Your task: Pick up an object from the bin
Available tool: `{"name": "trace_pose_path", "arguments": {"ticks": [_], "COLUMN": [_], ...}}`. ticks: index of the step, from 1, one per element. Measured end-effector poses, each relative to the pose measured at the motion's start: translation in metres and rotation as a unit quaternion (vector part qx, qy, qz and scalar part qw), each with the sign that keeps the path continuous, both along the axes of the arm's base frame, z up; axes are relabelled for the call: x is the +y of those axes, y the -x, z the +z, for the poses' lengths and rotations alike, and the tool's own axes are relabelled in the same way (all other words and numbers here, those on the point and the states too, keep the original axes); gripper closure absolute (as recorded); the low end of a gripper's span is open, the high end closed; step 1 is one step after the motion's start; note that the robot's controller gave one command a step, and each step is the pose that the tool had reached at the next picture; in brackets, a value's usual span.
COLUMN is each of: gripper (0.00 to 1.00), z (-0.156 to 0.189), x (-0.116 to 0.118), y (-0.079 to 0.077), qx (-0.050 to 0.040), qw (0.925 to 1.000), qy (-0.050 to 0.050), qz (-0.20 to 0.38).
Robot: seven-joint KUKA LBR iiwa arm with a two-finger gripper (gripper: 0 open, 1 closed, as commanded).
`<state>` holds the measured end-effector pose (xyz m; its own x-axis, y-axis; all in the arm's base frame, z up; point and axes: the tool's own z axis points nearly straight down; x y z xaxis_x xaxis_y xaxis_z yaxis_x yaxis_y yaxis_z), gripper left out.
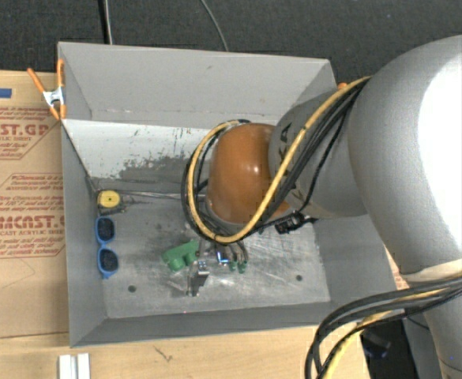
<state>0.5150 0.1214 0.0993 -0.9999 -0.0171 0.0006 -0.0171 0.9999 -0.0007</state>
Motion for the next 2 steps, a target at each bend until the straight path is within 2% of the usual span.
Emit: {"name": "trace_pose_path", "arguments": {"ticks": [1, 2], "gripper": [0.0, 0.0], "z": [-0.027, -0.025], "x": [0.011, 0.006], "y": [-0.004, 0.007], "qx": [-0.0045, -0.0095], "qw": [0.9998, 0.9973], "qy": [-0.001, -0.005], "qz": [-0.018, -0.073]}}
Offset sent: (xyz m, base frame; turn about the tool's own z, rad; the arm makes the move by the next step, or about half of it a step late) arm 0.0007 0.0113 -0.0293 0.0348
